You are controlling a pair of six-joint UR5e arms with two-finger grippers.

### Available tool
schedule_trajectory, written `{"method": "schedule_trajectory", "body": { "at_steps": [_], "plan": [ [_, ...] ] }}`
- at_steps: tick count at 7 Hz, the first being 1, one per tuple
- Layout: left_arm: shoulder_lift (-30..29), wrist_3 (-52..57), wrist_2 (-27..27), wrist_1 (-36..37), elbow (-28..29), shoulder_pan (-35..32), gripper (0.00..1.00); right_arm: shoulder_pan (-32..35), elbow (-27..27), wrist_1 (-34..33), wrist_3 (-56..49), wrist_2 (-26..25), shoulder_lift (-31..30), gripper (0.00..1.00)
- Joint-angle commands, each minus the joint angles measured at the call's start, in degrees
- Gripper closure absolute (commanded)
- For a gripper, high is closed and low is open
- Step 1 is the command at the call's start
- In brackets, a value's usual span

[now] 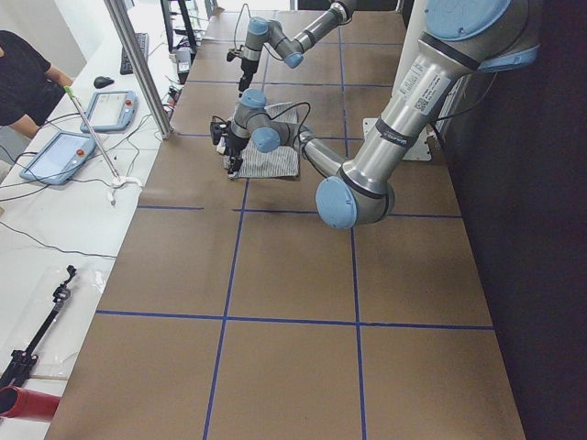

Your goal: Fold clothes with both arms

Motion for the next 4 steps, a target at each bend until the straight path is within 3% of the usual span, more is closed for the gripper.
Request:
{"method": "schedule_trajectory", "body": {
  "at_steps": [1, 4],
  "plan": [
    [0.72, 0.04, -3.03, 4.09, -7.08, -0.46, 0.00, -3.23, 8.58, -1.24, 3.51, 1.80, -6.59, 0.00],
    [1.60, -0.49, -3.13, 8.95, -14.32, -0.37, 0.00, -10.08, 23.08, -13.51, 5.21, -0.84, -13.39, 0.00]
  ]
}}
